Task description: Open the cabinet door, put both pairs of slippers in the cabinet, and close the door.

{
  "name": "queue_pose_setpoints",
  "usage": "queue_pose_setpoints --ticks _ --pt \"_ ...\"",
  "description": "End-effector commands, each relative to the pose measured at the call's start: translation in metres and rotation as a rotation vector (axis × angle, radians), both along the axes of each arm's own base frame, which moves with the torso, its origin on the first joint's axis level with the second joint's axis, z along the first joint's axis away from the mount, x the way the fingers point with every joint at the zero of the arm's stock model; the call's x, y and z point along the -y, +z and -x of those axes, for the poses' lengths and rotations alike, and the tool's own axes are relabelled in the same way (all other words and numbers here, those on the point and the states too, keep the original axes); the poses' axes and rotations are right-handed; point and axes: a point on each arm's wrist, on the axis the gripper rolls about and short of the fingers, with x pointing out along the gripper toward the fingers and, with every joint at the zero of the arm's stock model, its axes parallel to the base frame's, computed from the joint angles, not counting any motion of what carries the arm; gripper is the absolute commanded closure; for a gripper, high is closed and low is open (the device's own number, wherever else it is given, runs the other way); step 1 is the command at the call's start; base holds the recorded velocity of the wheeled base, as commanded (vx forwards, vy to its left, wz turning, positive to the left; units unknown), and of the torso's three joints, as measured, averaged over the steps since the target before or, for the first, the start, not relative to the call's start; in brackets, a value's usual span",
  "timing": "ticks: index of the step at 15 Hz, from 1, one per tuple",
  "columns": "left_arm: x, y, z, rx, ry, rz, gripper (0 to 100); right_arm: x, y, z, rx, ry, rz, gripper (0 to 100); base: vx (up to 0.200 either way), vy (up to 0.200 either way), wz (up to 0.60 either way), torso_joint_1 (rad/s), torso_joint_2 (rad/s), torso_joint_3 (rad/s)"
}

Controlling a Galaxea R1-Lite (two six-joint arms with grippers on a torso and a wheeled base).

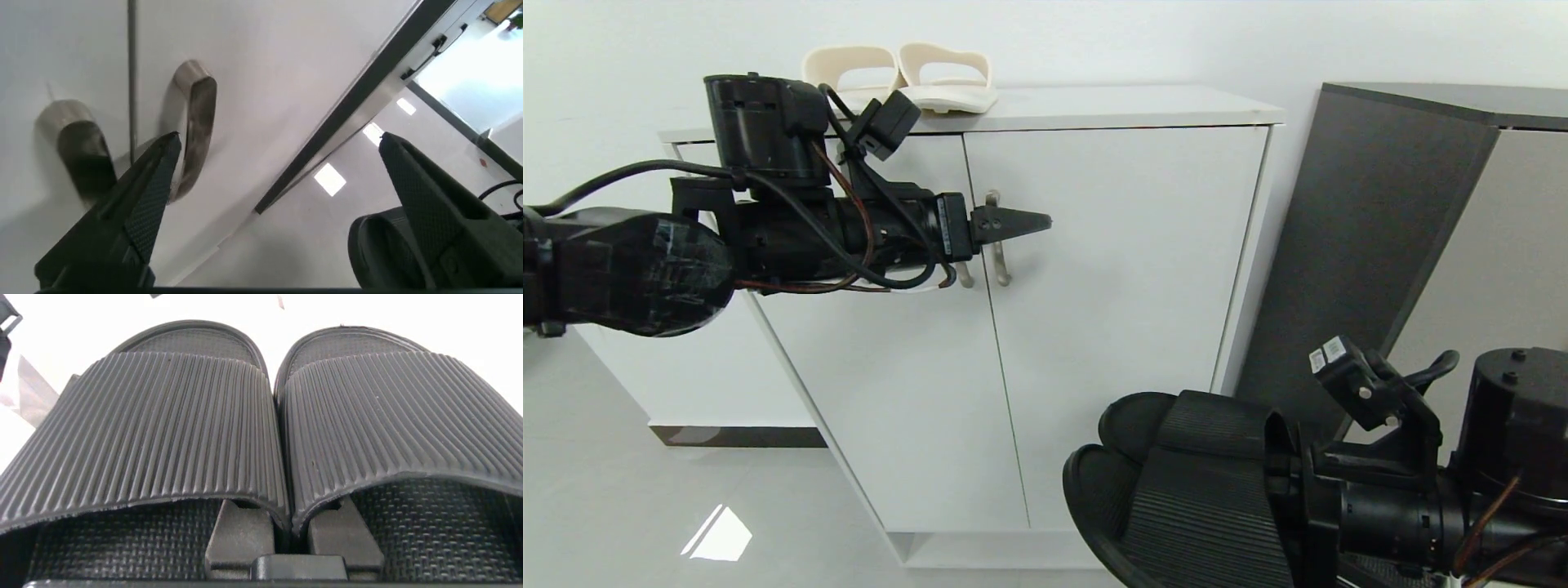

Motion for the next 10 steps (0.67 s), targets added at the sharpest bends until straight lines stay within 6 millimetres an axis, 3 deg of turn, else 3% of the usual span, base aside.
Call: queue_pose_setpoints --ticks 1,5,7,10 --pt "0.001 -0.004 -0.004 -0.012 0.002 -0.005 100 0.0 0.0 0.0 -0.001 0.001 0.001 100 0.0 0.0 0.0 0.0 0.0 0.0" --pt "0.001 -0.003 0.002 -0.01 -0.002 -0.004 100 0.002 0.0 0.003 -0.002 0.009 0.0 100 0.0 0.0 0.0 0.0 0.0 0.0" --pt "0.002 0.0 0.014 -0.006 -0.019 -0.002 100 0.003 0.0 0.005 -0.002 0.032 -0.004 100 0.0 0.0 0.0 0.0 0.0 0.0" --pt "0.006 0.006 0.048 0.011 -0.07 0.002 100 0.008 0.002 0.013 -0.002 0.103 -0.02 100 0.0 0.0 0.0 0.0 0.0 0.0"
